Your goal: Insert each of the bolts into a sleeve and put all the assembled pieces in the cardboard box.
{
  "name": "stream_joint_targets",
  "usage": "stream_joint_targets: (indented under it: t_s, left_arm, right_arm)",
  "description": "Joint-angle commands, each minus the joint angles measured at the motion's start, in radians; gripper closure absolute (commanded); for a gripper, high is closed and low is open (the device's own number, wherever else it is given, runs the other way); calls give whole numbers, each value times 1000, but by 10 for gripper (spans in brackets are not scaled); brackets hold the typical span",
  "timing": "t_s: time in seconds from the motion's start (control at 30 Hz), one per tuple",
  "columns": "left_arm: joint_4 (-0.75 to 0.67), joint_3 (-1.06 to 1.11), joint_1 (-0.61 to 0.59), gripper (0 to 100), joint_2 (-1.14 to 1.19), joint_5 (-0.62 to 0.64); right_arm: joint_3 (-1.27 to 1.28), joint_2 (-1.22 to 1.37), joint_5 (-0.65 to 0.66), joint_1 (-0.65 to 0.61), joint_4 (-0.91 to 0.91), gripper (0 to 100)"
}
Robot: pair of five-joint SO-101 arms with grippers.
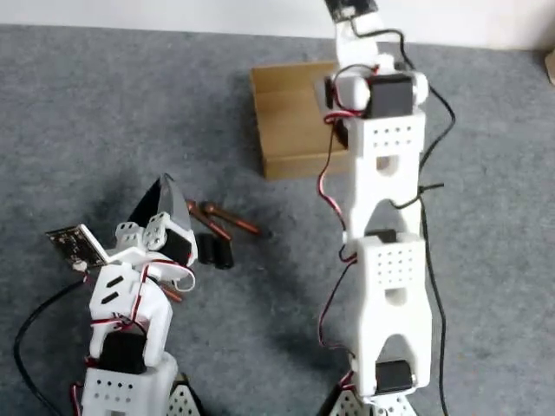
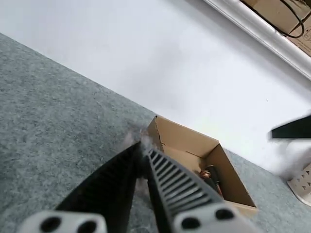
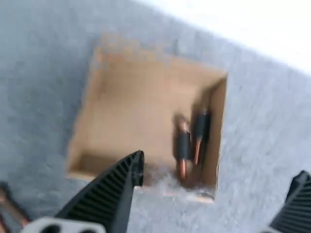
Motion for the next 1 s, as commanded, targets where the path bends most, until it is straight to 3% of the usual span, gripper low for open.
stream_joint_targets:
  t_s: [0.0,0.23,0.43,0.67,0.8,0.97]
  left_arm:
    - [2,19,-7,986,1,-2]
    - [-5,5,2,986,101,-72]
    - [-8,-93,28,986,300,-77]
    - [-9,-331,70,986,816,-127]
    - [-9,-489,12,989,1102,-110]
    - [-9,-539,4,987,1216,-58]
  right_arm:
    - [-84,-179,-75,-42,24,591]
    - [272,-536,-84,-255,24,591]
    - [863,-977,-80,-418,19,591]
    - [1635,-1458,-78,-429,-61,591]
    - [2020,-1699,-58,-435,-240,591]
    - [2459,-1791,21,-430,-483,591]
